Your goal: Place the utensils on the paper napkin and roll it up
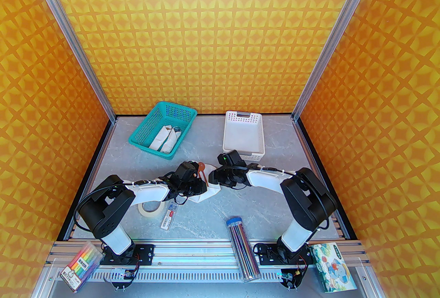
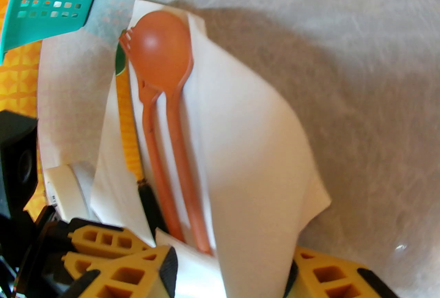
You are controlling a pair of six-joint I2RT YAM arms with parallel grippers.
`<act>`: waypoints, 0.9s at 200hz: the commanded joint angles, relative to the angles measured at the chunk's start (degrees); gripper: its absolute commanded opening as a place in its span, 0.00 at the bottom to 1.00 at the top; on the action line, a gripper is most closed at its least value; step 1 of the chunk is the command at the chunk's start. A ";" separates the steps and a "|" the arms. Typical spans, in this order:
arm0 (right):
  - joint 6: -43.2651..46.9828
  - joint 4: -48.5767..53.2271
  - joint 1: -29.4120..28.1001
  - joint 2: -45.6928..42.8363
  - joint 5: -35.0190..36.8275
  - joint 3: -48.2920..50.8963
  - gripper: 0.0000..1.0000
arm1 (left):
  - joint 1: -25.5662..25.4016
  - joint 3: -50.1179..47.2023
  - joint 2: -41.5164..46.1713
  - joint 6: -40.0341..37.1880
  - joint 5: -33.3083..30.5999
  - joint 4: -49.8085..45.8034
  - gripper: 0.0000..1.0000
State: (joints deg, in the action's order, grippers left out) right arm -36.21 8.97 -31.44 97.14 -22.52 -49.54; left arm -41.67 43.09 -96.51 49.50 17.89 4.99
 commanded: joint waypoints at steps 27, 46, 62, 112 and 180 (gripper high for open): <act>-4.90 -8.66 1.57 -1.66 -5.13 2.13 0.53 | 0.19 0.90 -1.02 0.25 -0.93 0.32 0.14; -5.48 -10.67 2.83 -1.44 -6.28 1.64 0.53 | 0.20 0.88 -0.96 0.22 -0.93 0.29 0.14; -5.19 -10.72 3.57 -0.86 -6.88 0.45 0.53 | 0.19 0.87 -0.94 0.25 -0.93 0.36 0.14; -6.26 -12.02 4.28 0.56 -9.17 -1.45 0.52 | 0.19 1.03 -0.91 0.27 -0.95 0.25 0.14; 0.40 -1.08 4.28 -2.09 -2.92 -1.94 0.44 | 0.19 1.13 -1.22 0.34 -0.93 0.27 0.14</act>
State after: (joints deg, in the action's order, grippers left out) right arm -39.13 2.96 -27.33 97.06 -28.53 -50.00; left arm -41.67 43.09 -96.51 49.50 17.89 4.99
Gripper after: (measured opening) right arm 0.460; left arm 0.137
